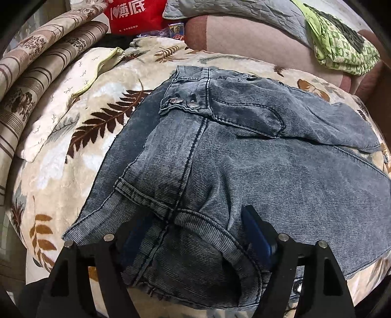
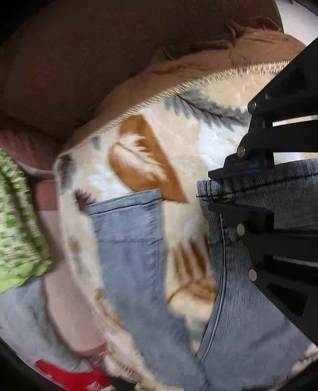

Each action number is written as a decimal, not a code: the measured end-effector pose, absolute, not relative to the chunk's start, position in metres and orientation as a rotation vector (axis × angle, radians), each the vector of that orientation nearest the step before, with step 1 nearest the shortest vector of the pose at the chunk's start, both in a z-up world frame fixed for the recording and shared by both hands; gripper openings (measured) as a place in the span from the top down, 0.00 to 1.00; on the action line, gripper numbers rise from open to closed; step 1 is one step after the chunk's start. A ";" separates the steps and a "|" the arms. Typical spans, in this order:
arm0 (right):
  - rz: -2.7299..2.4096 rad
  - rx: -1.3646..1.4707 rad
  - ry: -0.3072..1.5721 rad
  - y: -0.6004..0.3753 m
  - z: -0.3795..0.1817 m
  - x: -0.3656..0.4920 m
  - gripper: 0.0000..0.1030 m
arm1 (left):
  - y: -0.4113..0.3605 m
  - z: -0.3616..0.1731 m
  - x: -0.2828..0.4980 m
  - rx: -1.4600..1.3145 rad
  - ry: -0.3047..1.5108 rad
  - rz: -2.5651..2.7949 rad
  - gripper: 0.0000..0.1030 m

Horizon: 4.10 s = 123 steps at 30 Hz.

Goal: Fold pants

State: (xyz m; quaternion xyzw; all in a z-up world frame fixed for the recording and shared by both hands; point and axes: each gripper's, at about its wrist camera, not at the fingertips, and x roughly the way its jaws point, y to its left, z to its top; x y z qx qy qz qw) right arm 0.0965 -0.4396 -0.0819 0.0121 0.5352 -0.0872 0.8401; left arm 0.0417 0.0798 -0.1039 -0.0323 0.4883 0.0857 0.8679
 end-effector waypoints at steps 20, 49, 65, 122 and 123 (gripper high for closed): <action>0.048 0.373 1.076 -0.427 -0.047 0.035 0.24 | 0.129 -0.056 0.075 -0.211 0.938 0.211 0.17; -0.179 0.278 1.181 -0.450 -0.087 0.167 0.67 | 0.155 -0.092 0.191 -0.276 1.158 0.274 0.76; -0.054 0.402 1.087 -0.469 -0.073 0.253 0.39 | 0.200 -0.059 0.266 -0.500 1.001 0.127 0.36; -0.059 0.349 1.013 -0.461 -0.064 0.277 0.84 | 0.188 -0.099 0.330 -0.498 1.146 0.111 0.97; -0.057 0.350 1.019 -0.461 -0.066 0.278 0.84 | 0.189 -0.098 0.330 -0.510 1.144 0.104 0.97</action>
